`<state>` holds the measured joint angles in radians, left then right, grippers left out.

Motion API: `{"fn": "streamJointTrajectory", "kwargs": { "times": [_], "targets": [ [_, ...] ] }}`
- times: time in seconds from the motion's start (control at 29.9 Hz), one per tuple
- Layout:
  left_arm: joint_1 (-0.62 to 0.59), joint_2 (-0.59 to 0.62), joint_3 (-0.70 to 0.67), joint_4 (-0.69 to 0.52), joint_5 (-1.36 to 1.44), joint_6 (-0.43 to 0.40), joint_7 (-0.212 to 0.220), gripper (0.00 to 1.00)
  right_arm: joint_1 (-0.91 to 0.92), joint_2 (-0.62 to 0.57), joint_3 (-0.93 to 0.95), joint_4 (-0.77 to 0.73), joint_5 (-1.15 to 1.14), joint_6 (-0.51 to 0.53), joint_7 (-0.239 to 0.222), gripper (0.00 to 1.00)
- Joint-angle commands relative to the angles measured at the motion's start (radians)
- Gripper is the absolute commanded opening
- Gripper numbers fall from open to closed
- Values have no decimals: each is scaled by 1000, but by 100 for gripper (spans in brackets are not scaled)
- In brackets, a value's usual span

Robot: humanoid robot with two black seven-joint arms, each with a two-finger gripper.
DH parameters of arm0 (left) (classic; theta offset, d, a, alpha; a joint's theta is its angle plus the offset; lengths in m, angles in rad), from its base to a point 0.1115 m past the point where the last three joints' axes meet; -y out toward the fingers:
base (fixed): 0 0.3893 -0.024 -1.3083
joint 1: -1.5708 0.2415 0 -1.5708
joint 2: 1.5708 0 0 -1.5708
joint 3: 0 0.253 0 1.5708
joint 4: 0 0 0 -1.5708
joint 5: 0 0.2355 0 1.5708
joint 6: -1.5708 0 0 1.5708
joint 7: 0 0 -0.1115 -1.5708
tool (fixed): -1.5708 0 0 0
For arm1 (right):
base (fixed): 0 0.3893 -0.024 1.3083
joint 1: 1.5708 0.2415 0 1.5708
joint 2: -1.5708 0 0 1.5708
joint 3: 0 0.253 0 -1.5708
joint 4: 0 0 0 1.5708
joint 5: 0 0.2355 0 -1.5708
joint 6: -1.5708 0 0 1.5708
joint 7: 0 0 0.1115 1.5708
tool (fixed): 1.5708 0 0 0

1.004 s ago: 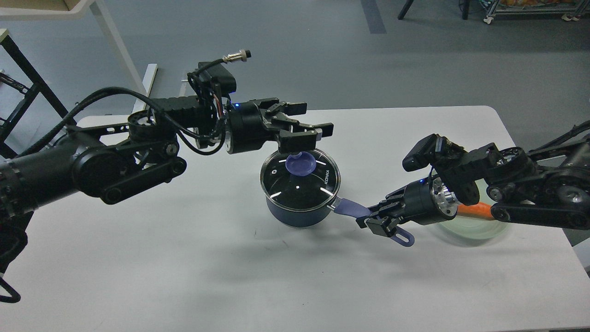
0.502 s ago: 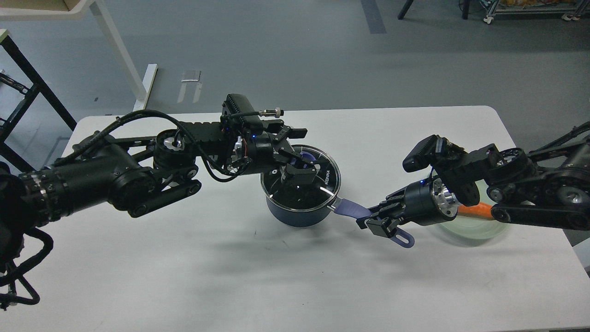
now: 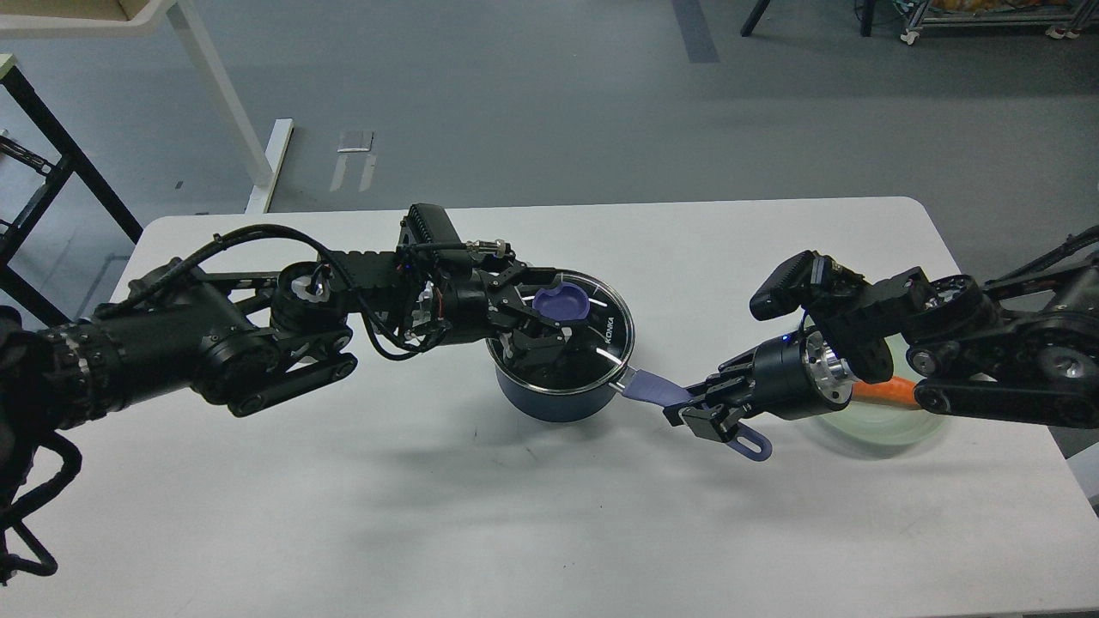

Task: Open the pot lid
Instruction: 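Lift the glass lid off the pot with the left gripper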

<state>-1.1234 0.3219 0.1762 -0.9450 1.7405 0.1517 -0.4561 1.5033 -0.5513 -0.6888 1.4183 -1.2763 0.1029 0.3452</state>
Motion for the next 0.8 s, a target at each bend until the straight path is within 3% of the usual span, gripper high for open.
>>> {"fn": "streamJointTrajectory", "kwargs": {
  "times": [0.0, 0.23, 0.5, 0.77],
  "targets": [
    [-1, -1, 9, 0, 2, 0, -6, 59, 0, -1, 0, -1, 0, 0, 0, 24],
    [-3, 8, 11, 0, -1, 11, -7, 41, -2, 1, 0, -1, 0, 0, 0, 24],
    [-59, 100, -7, -23, -64, 8, -13, 41, -2, -2, -1, -1, 0, 0, 0, 24],
    [-66, 337, 9, -75, -116, 6, -33, 41, 2, -13, 0, 4, 0, 0, 0, 24]
  ]
}}
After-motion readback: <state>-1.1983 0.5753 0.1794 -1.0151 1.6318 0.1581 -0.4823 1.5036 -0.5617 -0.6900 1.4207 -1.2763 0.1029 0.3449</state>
